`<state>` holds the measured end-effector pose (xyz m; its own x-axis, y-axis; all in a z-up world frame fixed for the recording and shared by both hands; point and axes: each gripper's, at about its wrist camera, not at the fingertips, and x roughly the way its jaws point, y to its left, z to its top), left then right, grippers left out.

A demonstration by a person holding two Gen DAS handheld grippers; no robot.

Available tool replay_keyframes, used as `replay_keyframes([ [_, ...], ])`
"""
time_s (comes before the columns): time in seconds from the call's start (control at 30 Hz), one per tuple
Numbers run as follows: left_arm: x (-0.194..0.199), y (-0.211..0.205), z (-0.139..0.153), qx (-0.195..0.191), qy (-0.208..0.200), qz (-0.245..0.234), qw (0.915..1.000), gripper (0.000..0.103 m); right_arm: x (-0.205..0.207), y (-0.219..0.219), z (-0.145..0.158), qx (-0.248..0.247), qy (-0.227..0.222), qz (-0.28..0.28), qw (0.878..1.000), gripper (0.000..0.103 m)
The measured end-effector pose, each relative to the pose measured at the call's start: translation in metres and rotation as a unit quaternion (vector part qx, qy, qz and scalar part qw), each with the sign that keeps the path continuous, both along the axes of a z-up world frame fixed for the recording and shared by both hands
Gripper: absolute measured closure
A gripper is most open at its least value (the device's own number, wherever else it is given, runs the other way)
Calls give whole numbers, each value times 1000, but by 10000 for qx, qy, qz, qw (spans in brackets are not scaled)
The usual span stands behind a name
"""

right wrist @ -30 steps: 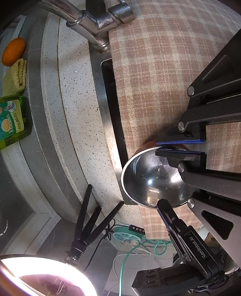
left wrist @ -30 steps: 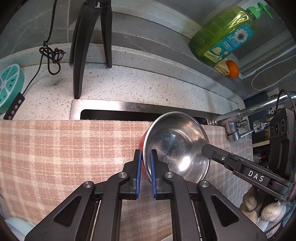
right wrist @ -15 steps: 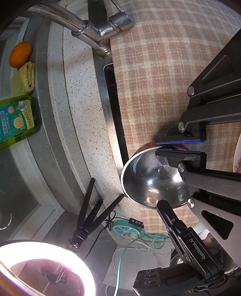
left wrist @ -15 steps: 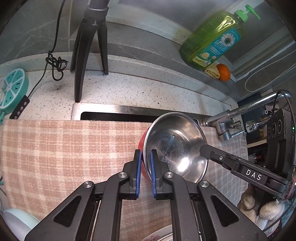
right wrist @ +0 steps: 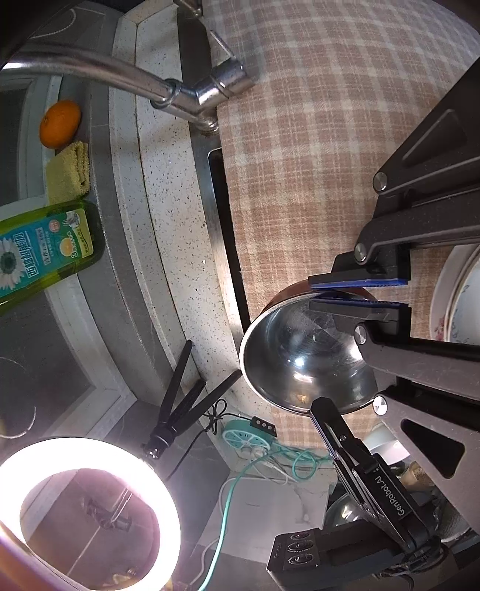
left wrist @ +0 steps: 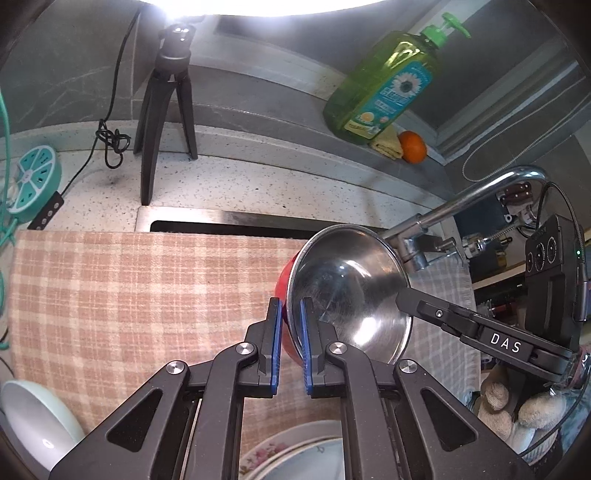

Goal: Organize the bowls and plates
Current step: 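Lift the red-bottomed bowl and carry it over the large steel bowl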

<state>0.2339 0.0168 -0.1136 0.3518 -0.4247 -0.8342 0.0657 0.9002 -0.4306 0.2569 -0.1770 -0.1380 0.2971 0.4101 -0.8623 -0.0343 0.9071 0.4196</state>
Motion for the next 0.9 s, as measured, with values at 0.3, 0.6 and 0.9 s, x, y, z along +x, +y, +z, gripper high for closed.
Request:
replay_keyframes([
  [0.3, -30, -22, 20, -13, -175, -78, 9998, 95, -31, -22, 17, 9, -85, 31, 10000, 98],
  [0.6, -64, -51, 29, -56, -278, -192, 9994, 95, -64, -51, 30, -3, -128, 17, 9999, 98],
  [0.9, -98, -83, 30, -136, -269, -333, 9990, 95, -99, -82, 35, -65, -124, -51, 9999, 98],
])
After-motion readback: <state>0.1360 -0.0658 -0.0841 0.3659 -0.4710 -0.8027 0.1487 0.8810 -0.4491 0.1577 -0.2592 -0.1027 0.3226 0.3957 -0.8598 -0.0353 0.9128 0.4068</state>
